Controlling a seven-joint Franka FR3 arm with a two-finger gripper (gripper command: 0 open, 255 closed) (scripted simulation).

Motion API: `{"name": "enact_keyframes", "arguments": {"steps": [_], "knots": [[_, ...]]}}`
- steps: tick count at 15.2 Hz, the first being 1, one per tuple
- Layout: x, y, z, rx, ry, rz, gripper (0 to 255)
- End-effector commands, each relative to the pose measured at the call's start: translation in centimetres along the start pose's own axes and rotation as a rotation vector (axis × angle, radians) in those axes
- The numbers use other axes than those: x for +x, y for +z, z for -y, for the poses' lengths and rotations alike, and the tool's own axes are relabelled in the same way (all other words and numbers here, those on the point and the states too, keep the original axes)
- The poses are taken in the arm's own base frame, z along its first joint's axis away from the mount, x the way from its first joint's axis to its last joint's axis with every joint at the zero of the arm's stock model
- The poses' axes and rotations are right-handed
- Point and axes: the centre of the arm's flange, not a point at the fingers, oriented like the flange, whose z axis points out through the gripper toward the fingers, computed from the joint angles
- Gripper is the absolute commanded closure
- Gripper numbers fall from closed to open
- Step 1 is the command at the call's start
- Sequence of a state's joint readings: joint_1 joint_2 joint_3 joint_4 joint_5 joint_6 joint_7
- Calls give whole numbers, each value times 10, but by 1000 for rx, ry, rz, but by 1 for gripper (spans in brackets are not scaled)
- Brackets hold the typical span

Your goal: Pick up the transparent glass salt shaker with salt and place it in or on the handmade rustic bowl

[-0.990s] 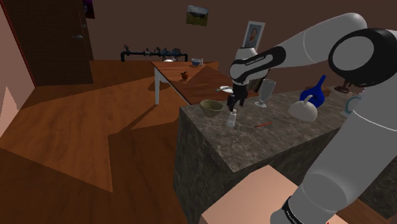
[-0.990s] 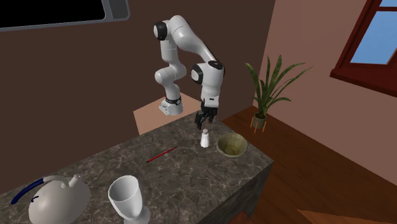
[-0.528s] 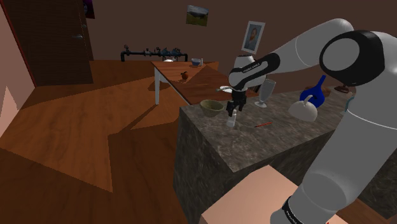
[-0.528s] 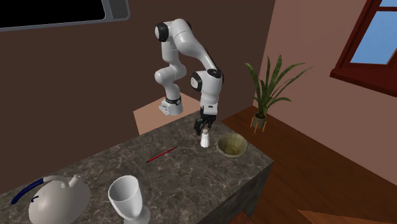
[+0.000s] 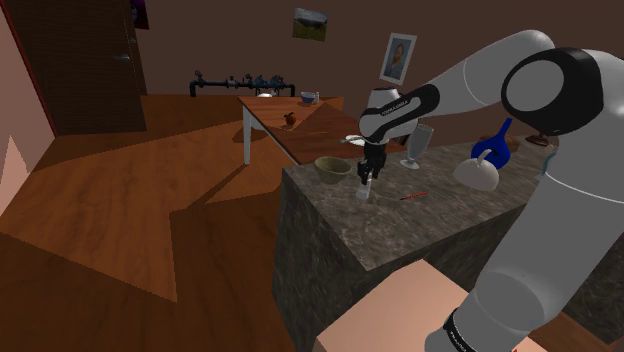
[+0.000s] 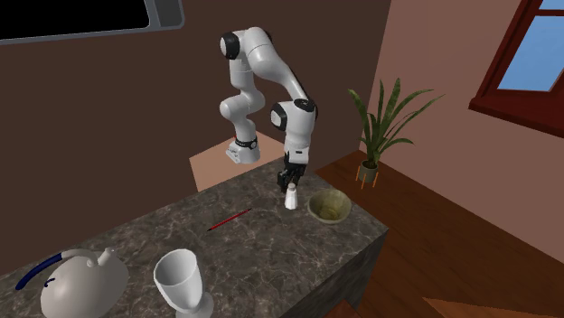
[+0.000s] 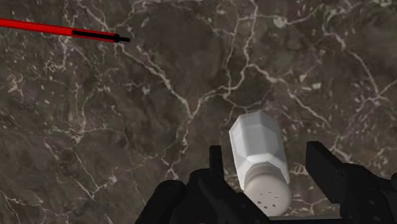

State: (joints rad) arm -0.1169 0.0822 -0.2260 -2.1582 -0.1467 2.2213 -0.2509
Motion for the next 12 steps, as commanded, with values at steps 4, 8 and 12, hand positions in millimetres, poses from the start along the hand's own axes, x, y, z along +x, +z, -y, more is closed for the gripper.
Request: {"name": "enact_keyframes", "arguments": {"steps": [4, 8, 12], "knots": [[0, 0, 0, 0, 0, 0, 255], [0, 0, 0, 0, 0, 0, 255], [-1, -16, -2, 0, 0, 0, 255]]}}
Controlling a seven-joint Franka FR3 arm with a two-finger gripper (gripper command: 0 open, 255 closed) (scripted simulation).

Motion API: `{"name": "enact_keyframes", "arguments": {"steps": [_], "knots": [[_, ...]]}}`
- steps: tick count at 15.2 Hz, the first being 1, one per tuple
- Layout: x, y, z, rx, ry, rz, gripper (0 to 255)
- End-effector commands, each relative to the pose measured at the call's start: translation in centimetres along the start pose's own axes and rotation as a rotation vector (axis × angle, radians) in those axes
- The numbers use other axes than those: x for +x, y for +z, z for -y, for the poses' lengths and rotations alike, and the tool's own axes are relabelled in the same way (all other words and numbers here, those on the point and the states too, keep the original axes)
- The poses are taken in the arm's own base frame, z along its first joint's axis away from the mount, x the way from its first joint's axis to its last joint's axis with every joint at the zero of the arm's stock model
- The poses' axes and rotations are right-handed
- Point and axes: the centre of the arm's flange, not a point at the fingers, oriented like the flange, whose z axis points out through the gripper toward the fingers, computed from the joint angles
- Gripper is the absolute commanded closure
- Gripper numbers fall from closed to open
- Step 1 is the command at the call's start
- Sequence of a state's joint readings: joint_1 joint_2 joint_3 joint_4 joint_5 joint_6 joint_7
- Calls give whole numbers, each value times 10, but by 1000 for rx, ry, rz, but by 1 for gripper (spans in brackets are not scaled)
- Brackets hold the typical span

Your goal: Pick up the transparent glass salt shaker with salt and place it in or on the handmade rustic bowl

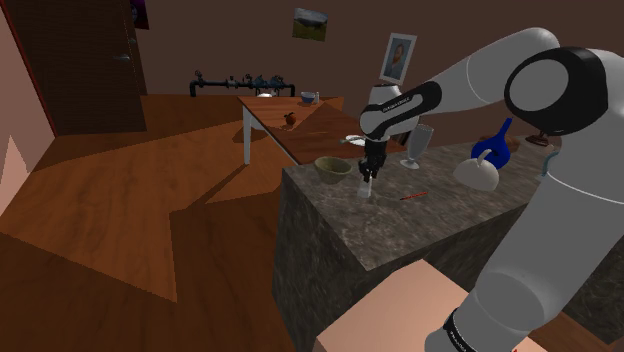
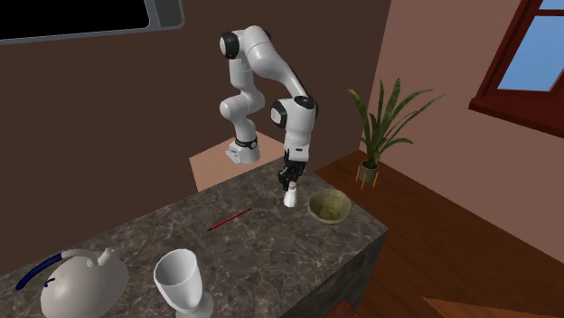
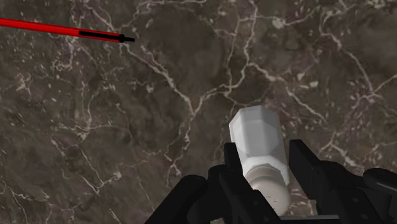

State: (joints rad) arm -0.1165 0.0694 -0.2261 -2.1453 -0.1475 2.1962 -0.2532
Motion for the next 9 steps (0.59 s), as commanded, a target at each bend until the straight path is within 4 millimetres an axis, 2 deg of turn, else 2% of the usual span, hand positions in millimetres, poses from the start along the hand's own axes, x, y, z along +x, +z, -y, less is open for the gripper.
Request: {"name": "enact_keyframes", "arguments": {"steps": [1, 9], "knots": [[-1, -11, -1, 0, 0, 0, 255], [-3, -53, -6, 0, 0, 0, 255]]}}
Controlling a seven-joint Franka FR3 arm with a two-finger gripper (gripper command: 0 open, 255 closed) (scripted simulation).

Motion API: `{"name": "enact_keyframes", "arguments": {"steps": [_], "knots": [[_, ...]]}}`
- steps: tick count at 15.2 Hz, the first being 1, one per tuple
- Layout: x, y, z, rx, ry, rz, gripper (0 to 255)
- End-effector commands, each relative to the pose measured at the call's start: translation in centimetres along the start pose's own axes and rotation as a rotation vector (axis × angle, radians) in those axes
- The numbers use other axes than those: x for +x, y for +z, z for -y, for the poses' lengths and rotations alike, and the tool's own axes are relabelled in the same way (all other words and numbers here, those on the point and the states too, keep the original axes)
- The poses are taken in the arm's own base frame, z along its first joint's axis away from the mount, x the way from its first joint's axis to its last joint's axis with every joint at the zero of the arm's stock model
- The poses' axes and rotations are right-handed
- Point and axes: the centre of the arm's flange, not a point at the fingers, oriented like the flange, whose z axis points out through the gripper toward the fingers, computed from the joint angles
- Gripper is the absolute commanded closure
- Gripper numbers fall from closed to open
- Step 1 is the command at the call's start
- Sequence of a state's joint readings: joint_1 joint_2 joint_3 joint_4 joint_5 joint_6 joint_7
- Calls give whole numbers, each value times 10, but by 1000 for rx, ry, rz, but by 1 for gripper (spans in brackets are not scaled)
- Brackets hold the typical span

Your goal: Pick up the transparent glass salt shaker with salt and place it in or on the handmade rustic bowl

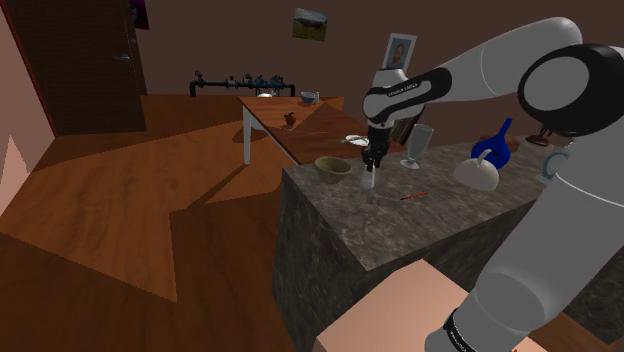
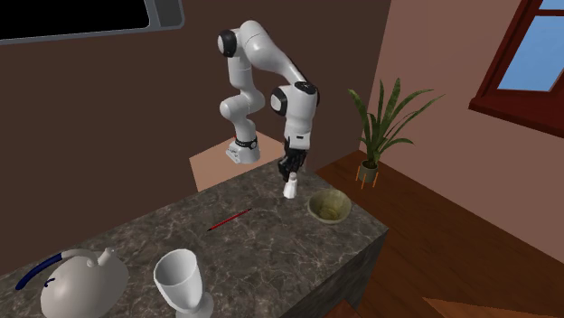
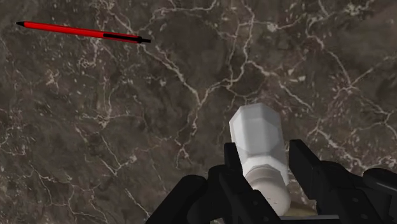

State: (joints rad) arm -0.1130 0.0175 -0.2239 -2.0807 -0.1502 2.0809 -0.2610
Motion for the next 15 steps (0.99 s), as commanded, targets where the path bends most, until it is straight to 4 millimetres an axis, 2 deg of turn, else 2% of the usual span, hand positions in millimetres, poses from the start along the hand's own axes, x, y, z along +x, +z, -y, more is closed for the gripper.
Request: {"name": "enact_keyframes", "arguments": {"steps": [1, 15], "knots": [[-2, -11, -1, 0, 0, 0, 255], [-6, -84, -10, 0, 0, 0, 255]]}}
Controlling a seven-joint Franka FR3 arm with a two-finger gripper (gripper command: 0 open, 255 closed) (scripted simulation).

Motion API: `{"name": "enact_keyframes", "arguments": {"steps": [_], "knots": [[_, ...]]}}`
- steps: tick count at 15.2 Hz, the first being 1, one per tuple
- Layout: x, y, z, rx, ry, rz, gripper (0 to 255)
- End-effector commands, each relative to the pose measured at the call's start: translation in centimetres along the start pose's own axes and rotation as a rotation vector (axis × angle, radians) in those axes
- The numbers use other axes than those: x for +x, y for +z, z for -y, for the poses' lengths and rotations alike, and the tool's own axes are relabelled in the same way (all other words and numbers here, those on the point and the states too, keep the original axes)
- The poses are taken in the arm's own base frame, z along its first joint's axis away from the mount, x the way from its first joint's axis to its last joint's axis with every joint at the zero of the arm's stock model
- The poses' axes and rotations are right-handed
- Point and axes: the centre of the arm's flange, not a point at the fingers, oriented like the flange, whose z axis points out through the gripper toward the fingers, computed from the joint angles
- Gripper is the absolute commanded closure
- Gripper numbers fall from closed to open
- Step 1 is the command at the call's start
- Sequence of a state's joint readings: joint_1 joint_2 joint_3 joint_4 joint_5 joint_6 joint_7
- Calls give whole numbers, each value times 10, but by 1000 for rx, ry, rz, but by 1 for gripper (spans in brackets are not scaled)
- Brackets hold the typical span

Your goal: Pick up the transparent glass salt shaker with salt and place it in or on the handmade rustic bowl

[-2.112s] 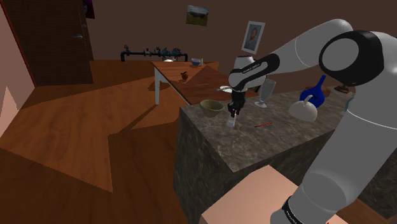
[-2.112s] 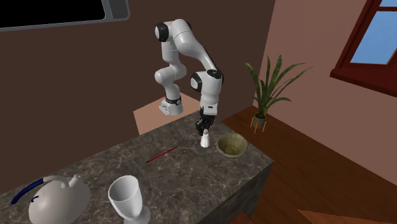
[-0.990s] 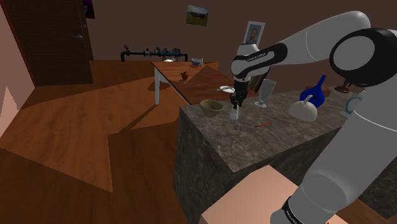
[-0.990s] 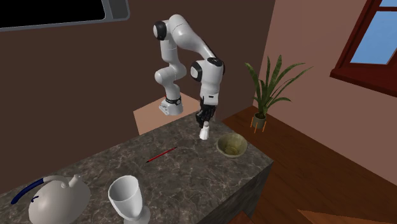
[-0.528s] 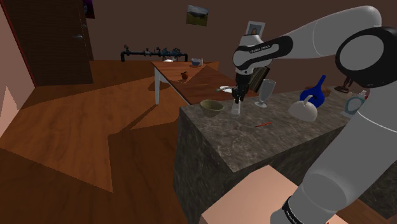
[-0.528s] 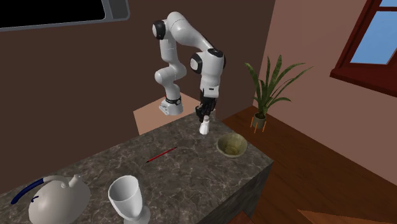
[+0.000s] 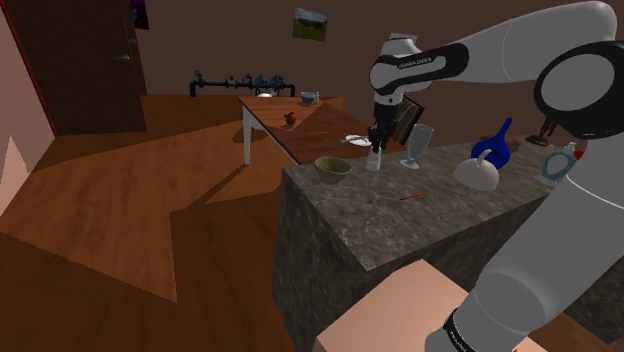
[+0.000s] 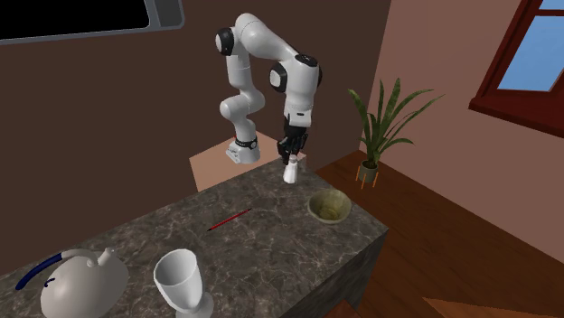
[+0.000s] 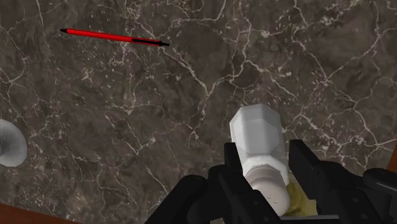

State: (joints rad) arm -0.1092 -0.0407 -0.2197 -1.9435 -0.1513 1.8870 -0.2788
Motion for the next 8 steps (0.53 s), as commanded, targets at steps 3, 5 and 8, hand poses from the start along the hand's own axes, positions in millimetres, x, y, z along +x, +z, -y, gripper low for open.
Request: {"name": "enact_keyframes", "arguments": {"steps": [3, 5, 8], "knots": [[-1, -22, -2, 0, 0, 0, 255], [-1, -32, -3, 0, 0, 0, 255], [22, -44, 5, 0, 0, 0, 255]]}}
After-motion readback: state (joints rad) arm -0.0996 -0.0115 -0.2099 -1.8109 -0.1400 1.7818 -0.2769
